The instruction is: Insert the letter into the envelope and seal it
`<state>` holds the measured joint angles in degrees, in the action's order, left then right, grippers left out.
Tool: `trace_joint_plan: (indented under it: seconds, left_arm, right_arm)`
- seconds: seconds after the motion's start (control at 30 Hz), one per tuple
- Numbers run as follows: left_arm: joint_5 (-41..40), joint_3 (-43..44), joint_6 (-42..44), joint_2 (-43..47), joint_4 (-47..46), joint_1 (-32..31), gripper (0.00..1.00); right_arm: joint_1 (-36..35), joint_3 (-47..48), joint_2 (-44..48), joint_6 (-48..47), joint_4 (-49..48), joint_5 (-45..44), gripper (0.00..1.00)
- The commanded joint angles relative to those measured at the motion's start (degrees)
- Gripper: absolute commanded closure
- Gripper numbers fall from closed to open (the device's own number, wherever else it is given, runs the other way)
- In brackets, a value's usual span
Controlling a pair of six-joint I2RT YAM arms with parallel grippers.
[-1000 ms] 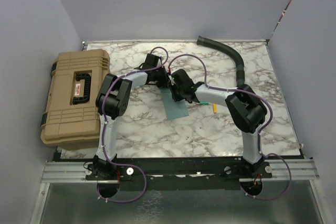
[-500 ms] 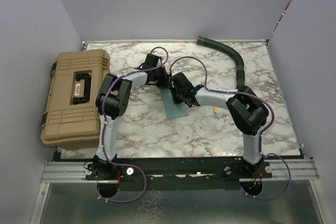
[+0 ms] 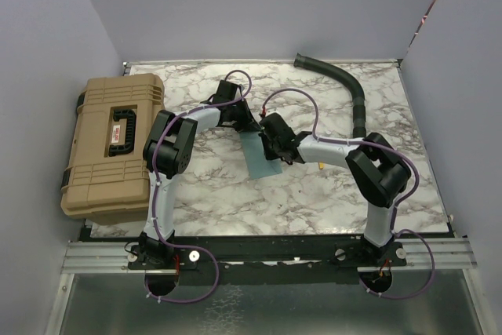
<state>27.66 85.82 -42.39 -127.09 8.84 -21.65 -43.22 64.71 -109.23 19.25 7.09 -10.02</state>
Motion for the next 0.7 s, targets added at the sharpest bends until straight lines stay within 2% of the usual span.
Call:
trace_joint_plan:
  seconds: [0.0, 0.47, 0.67]
  left_arm:
    - [-8.2, -3.0, 3.9, -6.5, 8.6, -0.6, 1.0]
    - [-8.4, -2.7, 4.2, -6.3, 8.7, -0.6, 1.0]
    - [-10.0, -1.9, 6.0, -5.4, 10.2, -0.6, 1.0]
  right_arm:
    - [-0.7, -5.0, -3.8, 0.3, 20.9, 2.7, 0.87]
    - [-0.7, -2.2, -4.7, 4.3, 32.8, 3.2, 0.83]
    - [-0.5, 0.6, 0.3, 4.3, 37.7, 0.7, 0.83]
